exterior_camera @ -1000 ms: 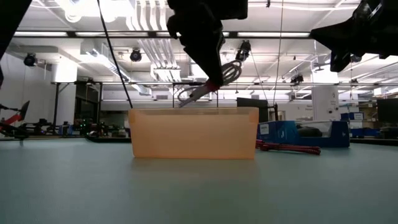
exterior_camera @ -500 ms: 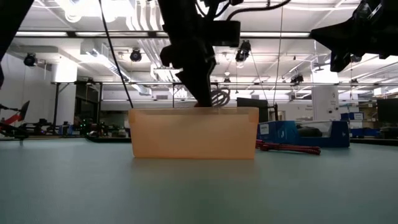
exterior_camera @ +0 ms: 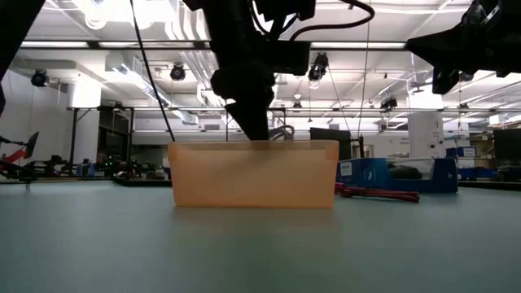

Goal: Pick and place USB-C Cables
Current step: Put the white charger cable into the orange bin

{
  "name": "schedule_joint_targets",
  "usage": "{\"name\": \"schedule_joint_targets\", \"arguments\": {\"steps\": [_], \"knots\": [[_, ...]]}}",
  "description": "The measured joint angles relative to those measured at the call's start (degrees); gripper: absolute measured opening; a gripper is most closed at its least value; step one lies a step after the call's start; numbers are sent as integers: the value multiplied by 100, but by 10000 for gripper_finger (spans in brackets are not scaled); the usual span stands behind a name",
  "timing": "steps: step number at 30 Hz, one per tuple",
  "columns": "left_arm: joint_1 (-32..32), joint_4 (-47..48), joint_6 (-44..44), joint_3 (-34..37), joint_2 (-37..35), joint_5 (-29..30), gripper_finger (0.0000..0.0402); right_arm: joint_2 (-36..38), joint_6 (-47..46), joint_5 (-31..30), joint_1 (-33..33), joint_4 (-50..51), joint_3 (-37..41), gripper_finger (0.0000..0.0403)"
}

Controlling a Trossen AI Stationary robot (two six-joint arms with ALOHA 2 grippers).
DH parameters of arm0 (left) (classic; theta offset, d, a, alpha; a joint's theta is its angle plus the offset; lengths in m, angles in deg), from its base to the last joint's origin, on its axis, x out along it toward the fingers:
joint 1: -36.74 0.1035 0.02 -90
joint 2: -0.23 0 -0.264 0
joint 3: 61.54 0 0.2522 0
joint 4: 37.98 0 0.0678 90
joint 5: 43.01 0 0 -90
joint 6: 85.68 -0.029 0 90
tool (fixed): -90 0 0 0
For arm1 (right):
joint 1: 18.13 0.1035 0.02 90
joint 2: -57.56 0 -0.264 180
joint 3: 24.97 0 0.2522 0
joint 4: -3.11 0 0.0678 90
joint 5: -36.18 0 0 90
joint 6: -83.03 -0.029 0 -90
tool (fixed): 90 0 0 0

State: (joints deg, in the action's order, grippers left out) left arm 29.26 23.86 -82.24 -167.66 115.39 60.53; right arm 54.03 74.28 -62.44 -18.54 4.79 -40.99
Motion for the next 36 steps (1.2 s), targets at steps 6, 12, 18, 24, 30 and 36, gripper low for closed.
{"name": "schedule_joint_targets", "arguments": {"steps": [6,12,18,24,30,36], "knots": [[51,-285,67,24,0,-5,10,0,0,0,0,35,0,9],[67,-459,51,81,0,-9,10,0,-2,-46,0,196,0,9],[71,-562,45,97,0,-9,10,0,-3,-49,0,240,0,9],[78,-658,14,410,0,4,10,0,-20,-48,0,243,0,9],[78,-891,25,577,0,26,14,0,-20,-46,0,258,0,9],[78,-891,22,599,0,33,16,0,-20,-46,0,262,0,9]]}}
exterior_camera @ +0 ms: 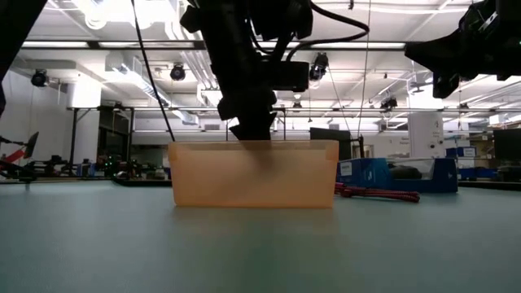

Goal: Pick and place USB-C Cables
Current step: Put the white charger cable into the orange bin

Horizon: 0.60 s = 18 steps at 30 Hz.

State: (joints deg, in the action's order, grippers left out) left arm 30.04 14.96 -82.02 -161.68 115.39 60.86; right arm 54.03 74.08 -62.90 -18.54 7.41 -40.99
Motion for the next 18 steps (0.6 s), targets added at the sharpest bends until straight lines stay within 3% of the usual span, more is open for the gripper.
{"name": "schedule_joint_targets", "arguments": {"steps": [18], "knots": [[0,-162,37,208,0,4,18,0,-2,2,0,26,0,9]]}}
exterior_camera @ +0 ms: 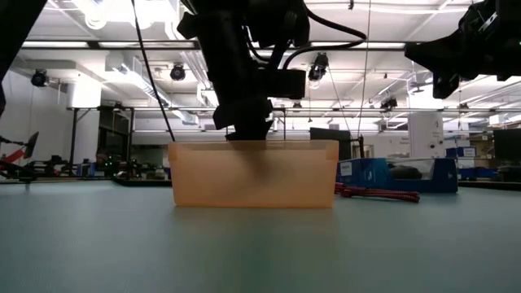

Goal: Pick and place USB-C Cables
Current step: Put the white charger cable into the orange bin

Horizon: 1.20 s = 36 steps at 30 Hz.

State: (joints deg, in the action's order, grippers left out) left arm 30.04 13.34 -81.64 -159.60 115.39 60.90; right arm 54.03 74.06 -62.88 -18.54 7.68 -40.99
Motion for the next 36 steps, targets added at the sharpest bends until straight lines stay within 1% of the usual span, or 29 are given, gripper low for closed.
{"name": "schedule_joint_targets", "arguments": {"steps": [15,18,27,36], "knots": [[0,-138,7,27,0,1,19,0,0,0,0,0,0,9],[0,-138,7,27,0,2,29,0,0,0,0,0,0,9],[11,-136,11,27,0,2,77,0,0,2,0,0,0,9],[37,-136,13,27,0,2,82,0,0,1,0,0,0,9]]}}
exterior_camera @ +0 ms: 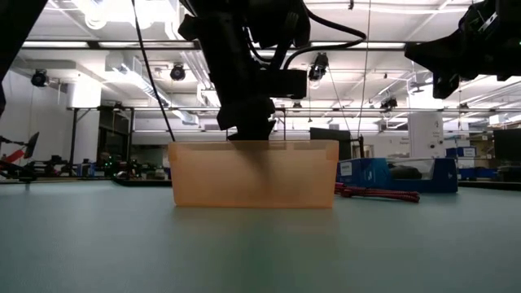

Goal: Pick and place USB-C Cables
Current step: Put the white charger cable into the orange bin

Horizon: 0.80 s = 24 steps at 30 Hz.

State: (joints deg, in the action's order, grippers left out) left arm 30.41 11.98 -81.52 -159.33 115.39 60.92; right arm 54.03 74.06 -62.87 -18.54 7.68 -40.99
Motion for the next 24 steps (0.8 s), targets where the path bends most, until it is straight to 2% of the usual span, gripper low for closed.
{"name": "schedule_joint_targets", "arguments": {"steps": [19,24], "knots": [[0,-19,5,0,0,-6,82,0,-2,0,0,1,0,9],[0,-19,7,0,0,-160,85,0,-2,0,0,2,0,9]]}}
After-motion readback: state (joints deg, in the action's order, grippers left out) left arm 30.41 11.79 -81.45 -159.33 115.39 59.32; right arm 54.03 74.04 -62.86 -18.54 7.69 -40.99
